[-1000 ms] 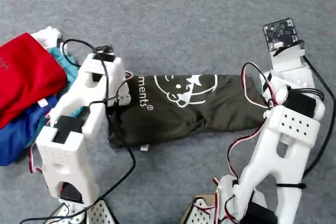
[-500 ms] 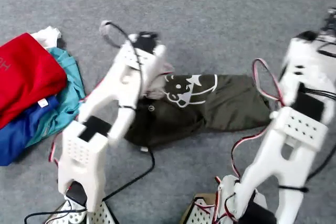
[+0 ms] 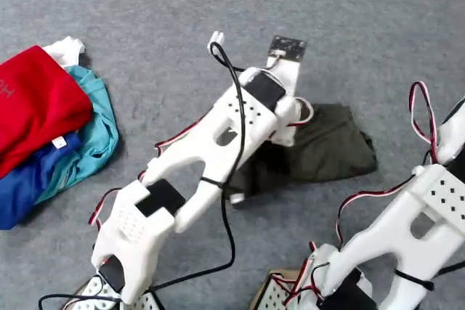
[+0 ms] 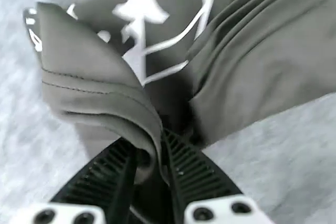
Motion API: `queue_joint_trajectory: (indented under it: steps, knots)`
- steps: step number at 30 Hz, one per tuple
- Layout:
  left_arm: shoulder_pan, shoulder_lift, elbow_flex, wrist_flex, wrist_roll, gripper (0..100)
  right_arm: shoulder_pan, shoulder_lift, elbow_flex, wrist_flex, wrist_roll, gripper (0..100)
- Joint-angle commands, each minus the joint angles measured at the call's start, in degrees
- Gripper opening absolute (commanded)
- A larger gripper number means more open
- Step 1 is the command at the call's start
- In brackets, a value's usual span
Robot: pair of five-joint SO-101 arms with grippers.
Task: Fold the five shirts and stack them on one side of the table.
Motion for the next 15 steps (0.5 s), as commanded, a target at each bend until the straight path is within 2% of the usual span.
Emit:
queue_joint_trajectory:
  steps: [1,3,8,15]
  knots:
    - [1.85,-0.48,-2.02,-7.65,1.85,2,1.10,-1.10,-2.77,-1.49,2.02,0.3]
    - [2.90,0.48,-2.37,-10.99,1.85,2,0.84,-1.01,-2.68,-1.49,4.48,0.3]
    - [4.22,5.76,-6.68,-16.79,1.58,2,1.19,-1.10,-2.77,-1.49,5.27,0.3]
    - [6.24,16.48,-23.12,-17.14,1.41,2,2.51,-1.45,-3.12,-1.58,5.36,0.3]
